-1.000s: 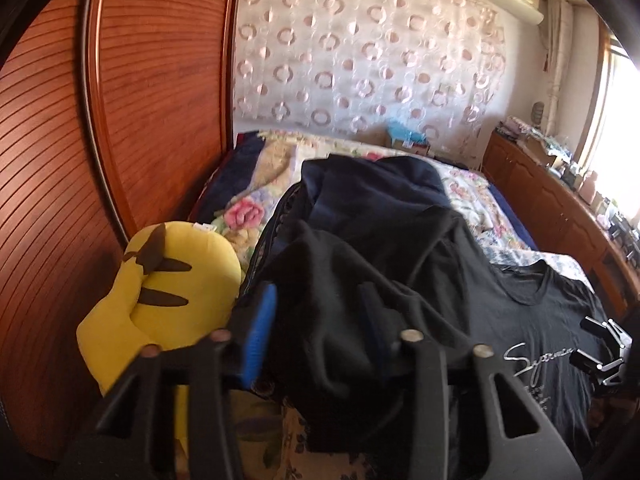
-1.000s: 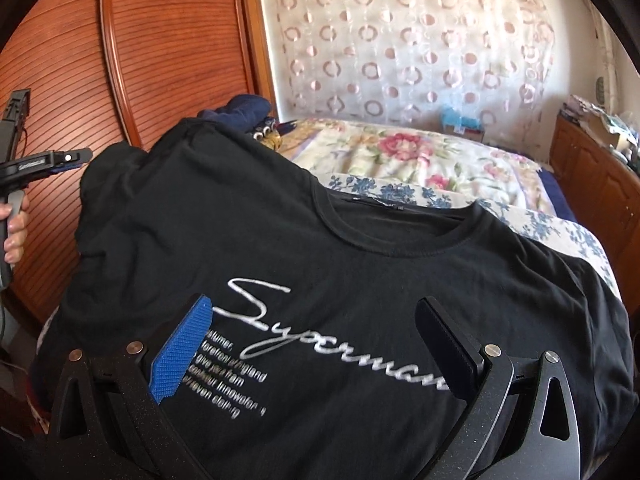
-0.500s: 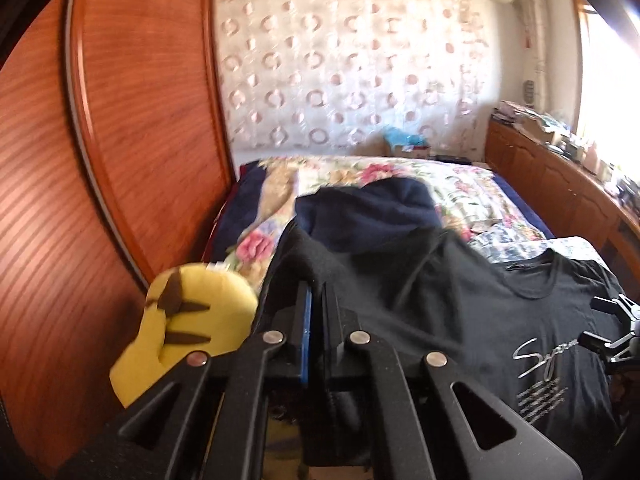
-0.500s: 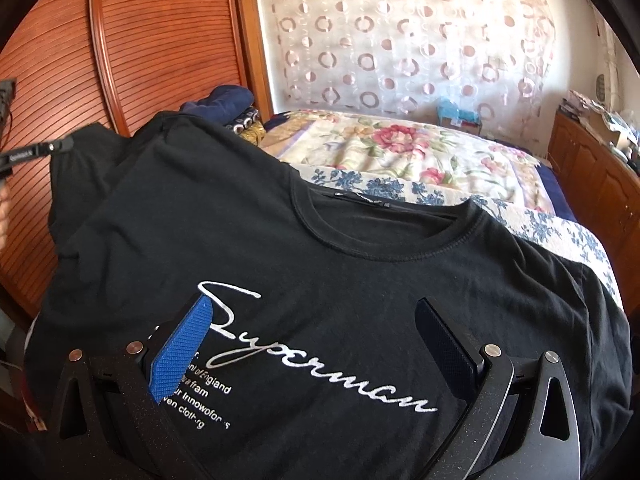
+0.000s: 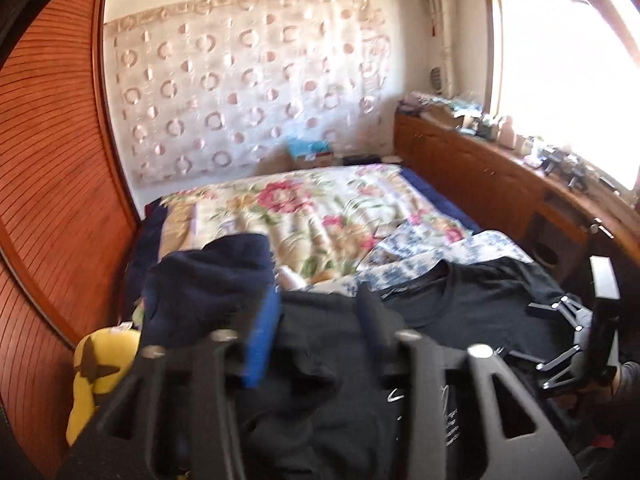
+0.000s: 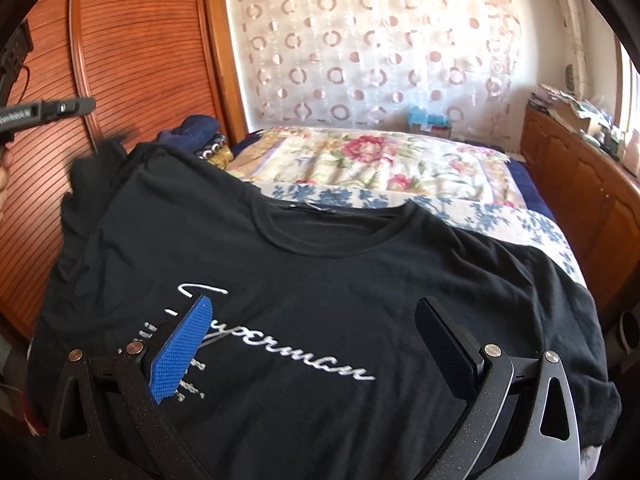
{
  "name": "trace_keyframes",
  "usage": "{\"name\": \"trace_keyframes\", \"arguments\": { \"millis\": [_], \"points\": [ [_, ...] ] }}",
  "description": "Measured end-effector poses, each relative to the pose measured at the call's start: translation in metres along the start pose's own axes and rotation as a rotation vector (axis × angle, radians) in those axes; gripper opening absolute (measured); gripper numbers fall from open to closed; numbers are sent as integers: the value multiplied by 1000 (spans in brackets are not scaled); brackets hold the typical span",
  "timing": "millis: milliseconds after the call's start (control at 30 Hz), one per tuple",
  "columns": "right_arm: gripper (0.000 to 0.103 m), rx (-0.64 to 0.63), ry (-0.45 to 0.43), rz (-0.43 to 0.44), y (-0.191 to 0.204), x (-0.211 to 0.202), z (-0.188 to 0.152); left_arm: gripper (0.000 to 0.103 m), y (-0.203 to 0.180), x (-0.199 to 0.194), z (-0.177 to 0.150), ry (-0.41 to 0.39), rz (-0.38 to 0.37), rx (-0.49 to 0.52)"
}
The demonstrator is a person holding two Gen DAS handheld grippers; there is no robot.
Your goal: Fold small clothes
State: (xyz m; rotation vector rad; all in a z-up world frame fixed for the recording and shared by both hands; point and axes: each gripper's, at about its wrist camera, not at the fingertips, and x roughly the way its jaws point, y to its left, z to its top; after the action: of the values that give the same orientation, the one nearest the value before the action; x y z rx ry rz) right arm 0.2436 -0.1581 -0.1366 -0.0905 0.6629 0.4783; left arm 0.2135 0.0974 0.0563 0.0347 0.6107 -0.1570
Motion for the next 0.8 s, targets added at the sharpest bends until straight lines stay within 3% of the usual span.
{"name": "trace_keyframes", "arguments": {
  "millis": [100, 433, 600, 800],
  "points": [
    [103, 7, 11, -4, -2, 0, -2, 57, 8, -7, -4, -1, 12, -6],
    [97, -43, 6, 108, 28, 18, 16, 58, 39, -3, -55, 54, 115, -73],
    [97, -88, -2, 120, 44, 25, 21, 58, 30, 5, -80, 71, 101, -75],
    [97, -55, 4, 60, 20, 19, 11, 58, 0, 27, -89, 82, 13, -54]
  ]
}}
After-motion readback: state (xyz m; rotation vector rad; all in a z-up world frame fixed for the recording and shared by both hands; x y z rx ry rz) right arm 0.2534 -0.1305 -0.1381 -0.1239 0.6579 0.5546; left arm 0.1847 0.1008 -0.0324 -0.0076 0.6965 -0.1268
